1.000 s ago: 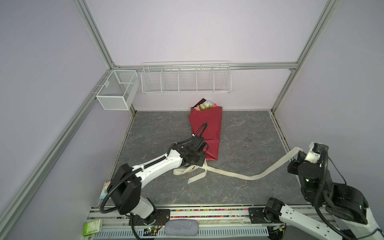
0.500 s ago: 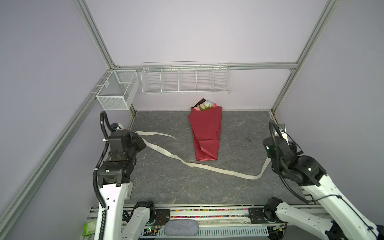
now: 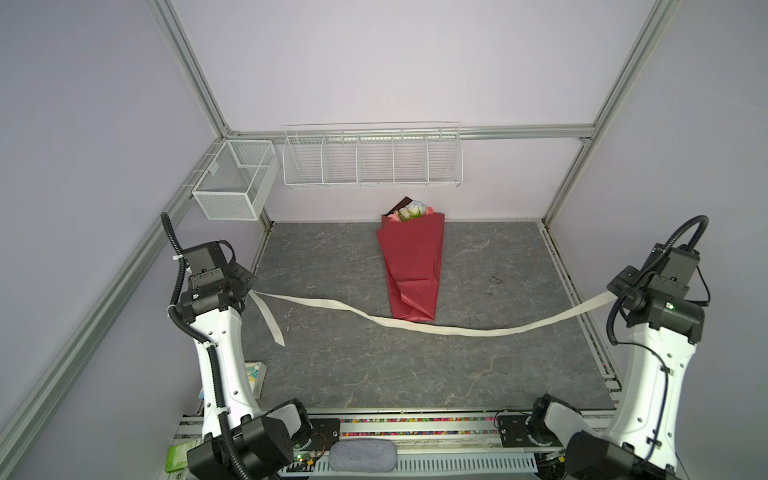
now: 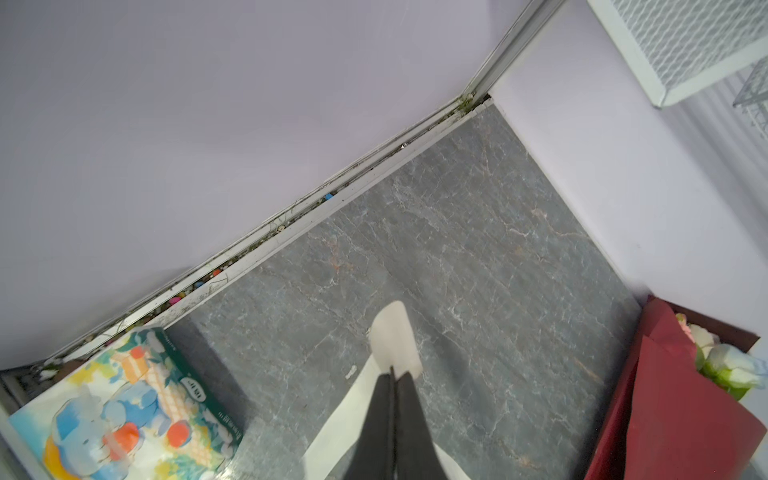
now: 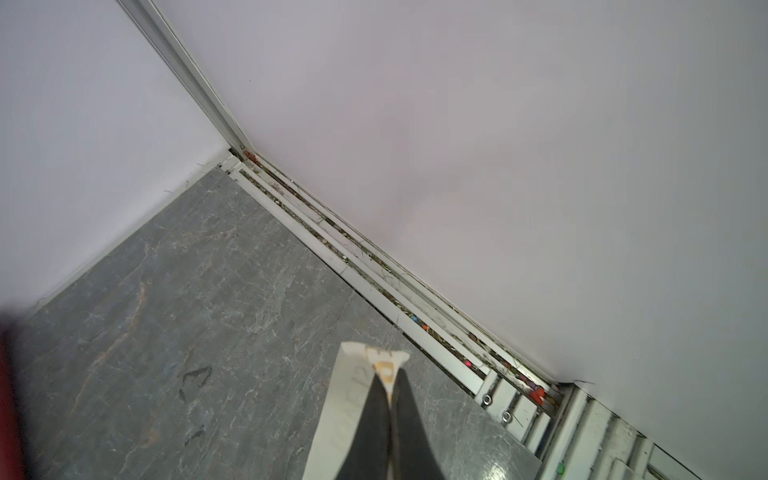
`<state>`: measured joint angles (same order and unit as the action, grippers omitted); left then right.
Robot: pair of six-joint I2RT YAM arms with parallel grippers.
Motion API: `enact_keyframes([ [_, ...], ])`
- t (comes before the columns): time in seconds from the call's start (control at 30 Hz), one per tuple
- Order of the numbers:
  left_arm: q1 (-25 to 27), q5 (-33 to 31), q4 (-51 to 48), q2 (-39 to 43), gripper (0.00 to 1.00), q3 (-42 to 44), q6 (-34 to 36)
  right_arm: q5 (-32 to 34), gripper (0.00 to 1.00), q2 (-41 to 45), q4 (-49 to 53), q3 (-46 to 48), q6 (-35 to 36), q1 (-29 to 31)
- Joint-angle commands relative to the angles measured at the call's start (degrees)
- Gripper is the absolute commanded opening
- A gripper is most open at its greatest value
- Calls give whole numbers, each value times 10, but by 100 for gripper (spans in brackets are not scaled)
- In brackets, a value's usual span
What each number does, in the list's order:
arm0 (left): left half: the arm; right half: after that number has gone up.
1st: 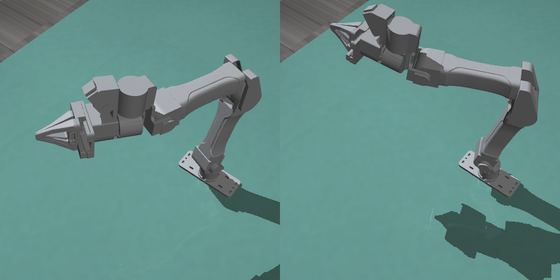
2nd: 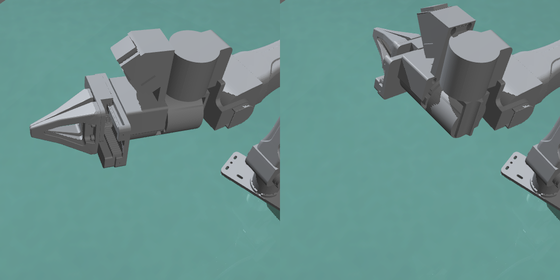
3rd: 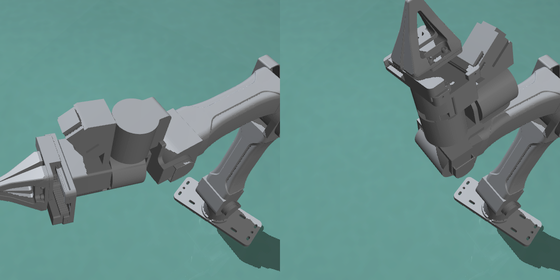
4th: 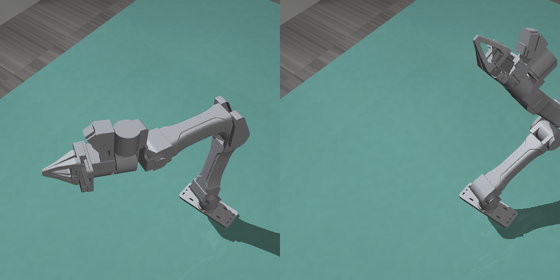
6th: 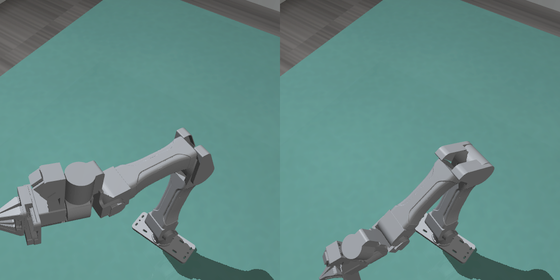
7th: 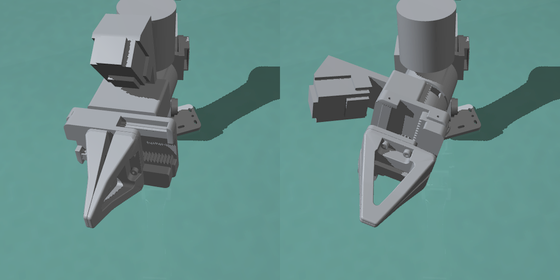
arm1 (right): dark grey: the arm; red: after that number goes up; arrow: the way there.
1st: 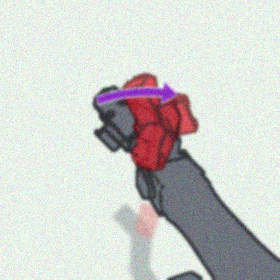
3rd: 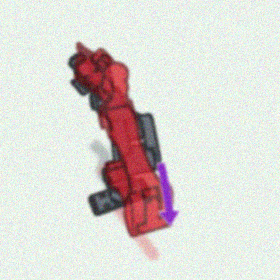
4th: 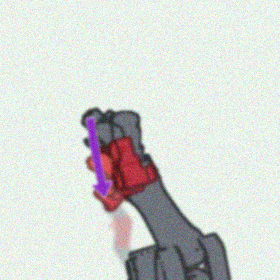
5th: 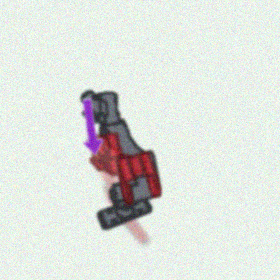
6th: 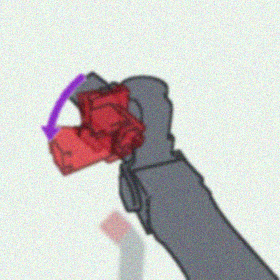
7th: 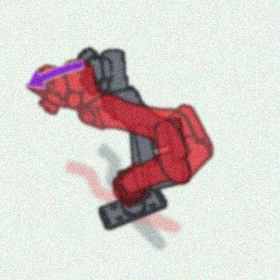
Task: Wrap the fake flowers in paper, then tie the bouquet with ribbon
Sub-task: 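Stretch the ribbon taut with both grippers, pulling ends apart toward the robot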
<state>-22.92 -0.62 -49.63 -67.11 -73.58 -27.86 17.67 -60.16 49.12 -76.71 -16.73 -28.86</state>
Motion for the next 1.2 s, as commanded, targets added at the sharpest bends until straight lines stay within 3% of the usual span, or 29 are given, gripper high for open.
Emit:
enact_keyframes([
  [0.0, -9, 33, 43, -30, 0, -22, -11, -25, 6, -7, -41, -6, -12, -7],
  [0.13, -9, 49, 23, -55, 0, -10, -36, -34, 6, -14, -35, 27, -2, -7],
  [0.33, -9, 79, 128, -30, 0, 139, -43, -31, 6, 11, -52, 114, -20, -6],
  [0.43, -9, 98, 138, -47, 0, 160, -45, -66, 6, 43, -81, 158, -35, -3],
  [0.5, -9, 109, 130, -58, 0, 162, -41, -51, 6, 58, -96, 185, -42, 0],
  [0.57, -9, 96, 122, -63, 0, 165, -37, -22, 6, 54, -96, 192, -39, 0],
  [0.77, -9, -22, 57, -40, 0, 143, -43, 46, 6, 66, -99, 192, -13, 0],
  [0.87, -9, -40, 81, -20, 0, 169, -37, 31, 6, 50, -95, 192, -8, 0],
  [0.93, -9, -28, 92, -18, 0, 187, -35, -18, 7, 32, -94, 191, 2, 0],
  [1.03, -9, -28, 74, -26, 49, 190, -53, -74, 10, 24, -105, 195, 15, 0],
  [1.17, -9, -25, 30, -23, 80, 166, -40, -72, 27, 29, -84, 177, -3, -1],
])
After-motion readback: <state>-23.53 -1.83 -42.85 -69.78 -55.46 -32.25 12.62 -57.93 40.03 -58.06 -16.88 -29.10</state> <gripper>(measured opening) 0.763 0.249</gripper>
